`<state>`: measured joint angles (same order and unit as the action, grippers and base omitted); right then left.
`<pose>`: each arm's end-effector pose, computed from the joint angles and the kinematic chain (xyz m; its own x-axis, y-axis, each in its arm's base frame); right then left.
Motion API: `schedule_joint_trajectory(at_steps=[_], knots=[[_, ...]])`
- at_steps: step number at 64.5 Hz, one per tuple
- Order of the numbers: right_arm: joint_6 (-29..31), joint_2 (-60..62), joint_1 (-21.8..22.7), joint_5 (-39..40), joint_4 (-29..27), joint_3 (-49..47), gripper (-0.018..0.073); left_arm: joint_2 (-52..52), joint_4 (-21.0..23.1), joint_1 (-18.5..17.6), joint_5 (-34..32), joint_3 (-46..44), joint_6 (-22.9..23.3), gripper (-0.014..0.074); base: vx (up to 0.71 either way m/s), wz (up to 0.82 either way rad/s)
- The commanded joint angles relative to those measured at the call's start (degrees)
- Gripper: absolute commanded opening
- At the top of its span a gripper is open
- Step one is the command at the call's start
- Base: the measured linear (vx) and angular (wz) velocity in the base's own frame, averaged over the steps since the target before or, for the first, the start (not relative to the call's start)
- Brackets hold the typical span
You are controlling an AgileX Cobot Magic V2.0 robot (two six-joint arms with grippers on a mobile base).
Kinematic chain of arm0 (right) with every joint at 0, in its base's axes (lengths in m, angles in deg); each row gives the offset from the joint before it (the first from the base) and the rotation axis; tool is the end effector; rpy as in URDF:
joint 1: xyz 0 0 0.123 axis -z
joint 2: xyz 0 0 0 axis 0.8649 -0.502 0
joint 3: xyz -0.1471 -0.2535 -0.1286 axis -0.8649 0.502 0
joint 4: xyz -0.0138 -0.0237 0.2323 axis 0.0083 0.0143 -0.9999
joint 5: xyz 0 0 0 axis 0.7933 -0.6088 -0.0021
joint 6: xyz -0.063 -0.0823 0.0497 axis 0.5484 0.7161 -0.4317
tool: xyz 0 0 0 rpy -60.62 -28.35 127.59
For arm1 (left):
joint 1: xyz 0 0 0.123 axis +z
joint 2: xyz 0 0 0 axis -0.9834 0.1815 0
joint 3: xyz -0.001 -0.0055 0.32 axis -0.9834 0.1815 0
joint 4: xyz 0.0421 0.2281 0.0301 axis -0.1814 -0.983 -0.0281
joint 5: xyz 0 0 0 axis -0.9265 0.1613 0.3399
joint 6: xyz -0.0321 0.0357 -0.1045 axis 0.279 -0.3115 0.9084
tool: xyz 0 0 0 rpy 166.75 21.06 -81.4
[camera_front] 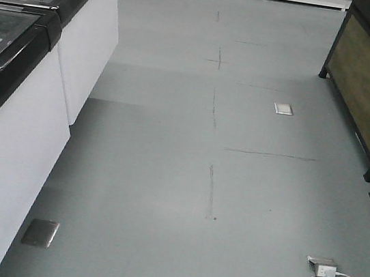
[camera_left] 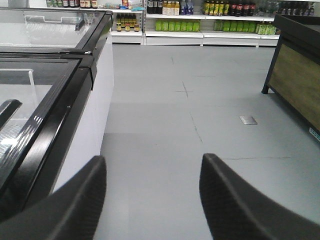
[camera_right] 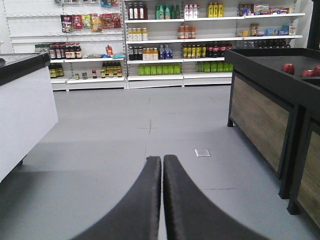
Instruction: Left arm holds basket, right arm returns cookies
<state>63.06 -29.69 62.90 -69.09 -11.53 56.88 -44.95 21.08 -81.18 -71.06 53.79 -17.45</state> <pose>0.0269 -0.0006 0.1952 -0.0216 -0.0085 -0.9997 0.0457 0.9989 -0.0095 0.1158 -0.0036 0.3139 -0.2246 -0.1214 -0.9669 0.0020 0.9922 -0.1250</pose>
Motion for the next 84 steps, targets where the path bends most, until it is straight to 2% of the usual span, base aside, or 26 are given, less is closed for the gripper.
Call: schedule_joint_trajectory(at_steps=[1,7,12,21,30,36,43,55,66,71,76,84], knots=[[0.62,0.37,0.34,4.56,-0.03,0.2,-0.0008,0.27,1.31,0.12,-3.54,-2.57,5.03,0.0398,0.0,0.0],[0.62,0.37,0.34,4.56,-0.03,0.2,-0.0008,0.33,2.18,0.19,0.48,-5.54,13.4,0.0382,0.0,0.0],[0.62,0.37,0.34,4.56,-0.03,0.2,-0.0008,2.42,1.14,0.35,3.16,-9.66,18.27,0.037,0.0,0.0],[0.62,0.37,0.34,4.56,-0.03,0.2,-0.0008,7.84,1.24,4.08,13.0,-17.99,20.76,0.0365,0.0,0.0],[0.62,0.37,0.34,4.56,-0.03,0.2,-0.0008,13.89,2.06,10.9,23.38,-25.09,20.69,0.0365,0.0,0.0],[0.62,0.37,0.34,4.56,-0.03,0.2,-0.0008,16.86,6.44,16.73,27.72,-28.17,20.52,0.0365,0.0,0.0],[0.62,0.37,0.34,4.56,-0.03,0.2,-0.0008,18.84,16.06,23.04,30.39,-30.71,16.55,0.0365,0.0,0.0],[0.62,0.37,0.34,4.56,-0.03,0.2,-0.0008,20.97,34.93,36.85,35.26,-36.79,3.11,0.0365,0.0,0.0],[0.62,0.37,0.34,4.56,-0.03,0.2,-0.0008,23.93,48.53,51.59,45.55,-43.64,-3.92,0.0367,0.0,0.0],[0.62,0.37,0.34,4.56,-0.03,0.2,-0.0008,25.55,54.3,56.65,49.72,-46.48,-6.75,0.0369,0.0,0.0],[0.62,0.37,0.34,4.56,-0.03,0.2,-0.0008,26.98,58.6,60.79,51.22,-47.97,-9.25,0.0392,0.0,0.0],[0.62,0.37,0.34,4.56,-0.03,0.2,-0.0008,28.65,58.94,63.6,50.73,-48.11,-9.83,0.0459,0.0,0.0]])
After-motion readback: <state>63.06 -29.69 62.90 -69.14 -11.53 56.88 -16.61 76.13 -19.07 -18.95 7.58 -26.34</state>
